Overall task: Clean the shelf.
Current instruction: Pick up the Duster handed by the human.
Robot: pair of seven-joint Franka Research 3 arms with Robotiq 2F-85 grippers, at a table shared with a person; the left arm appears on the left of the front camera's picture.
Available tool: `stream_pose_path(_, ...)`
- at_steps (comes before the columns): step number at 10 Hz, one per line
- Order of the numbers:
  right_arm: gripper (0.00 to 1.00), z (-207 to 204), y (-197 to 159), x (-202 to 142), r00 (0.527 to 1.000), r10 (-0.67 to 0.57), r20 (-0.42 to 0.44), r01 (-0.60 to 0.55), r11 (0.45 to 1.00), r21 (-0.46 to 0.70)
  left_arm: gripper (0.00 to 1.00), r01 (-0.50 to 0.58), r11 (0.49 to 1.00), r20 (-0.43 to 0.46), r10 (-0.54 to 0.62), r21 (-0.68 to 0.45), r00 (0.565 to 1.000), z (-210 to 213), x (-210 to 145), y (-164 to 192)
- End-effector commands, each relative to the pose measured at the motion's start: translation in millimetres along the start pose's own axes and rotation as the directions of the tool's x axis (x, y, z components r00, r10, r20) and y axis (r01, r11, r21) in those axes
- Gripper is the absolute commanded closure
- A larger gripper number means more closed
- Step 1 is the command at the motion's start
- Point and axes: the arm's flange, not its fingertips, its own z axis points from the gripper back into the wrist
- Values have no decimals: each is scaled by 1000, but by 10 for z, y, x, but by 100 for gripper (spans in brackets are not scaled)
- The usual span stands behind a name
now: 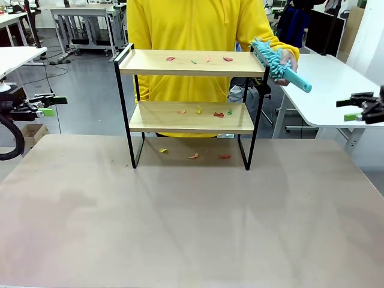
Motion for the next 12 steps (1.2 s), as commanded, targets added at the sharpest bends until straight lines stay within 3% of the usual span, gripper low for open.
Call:
stream_pose_path(1, 0, -6, 334, 679, 981, -149, -127, 133, 983, -130, 0, 10, 1000, 0, -10, 0, 1000, 0, 23, -6)
stream_pose_path(3, 0, -91, 607, 1336, 947, -270, -173, 204, 923, -325, 0, 10, 1000, 0, -10, 0, 1000, 0, 23, -6)
stream_pose_path(4, 0, -203, 722, 1589, 936, -322, -140, 227, 859, -458, 0, 10, 1000, 0, -10, 0, 1000, 0, 23, -6)
stream_pose_path(5, 0, -410, 873, 1786, 890, -437, -130, 319, 801, -506, 0, 10, 1000, 0, -10, 0, 1000, 0, 23, -6)
stream_pose_path(6, 0, -639, 988, 1926, 864, -481, -147, 321, 753, -575, 0, 10, 1000, 0, -10, 0, 1000, 0, 23, -6)
stream_pose_path(7, 0, -891, 1107, 2052, 838, -517, -175, 326, 731, -599, 0, 10, 1000, 0, -10, 0, 1000, 0, 23, -6)
stream_pose_path(9, 0, -1292, 1186, 2215, 835, -519, -182, 288, 695, -659, 0, 10, 1000, 0, -10, 0, 1000, 0, 23, -6)
stream_pose_path(10, 0, -1235, 1187, 2253, 874, -464, -142, 262, 698, -666, 0, 10, 1000, 0, -10, 0, 1000, 0, 23, -6)
stream_pose_path(12, 0, -1237, 1175, 2160, 855, -488, -179, 282, 725, -628, 0, 10, 1000, 0, -10, 0, 1000, 0, 23, -6)
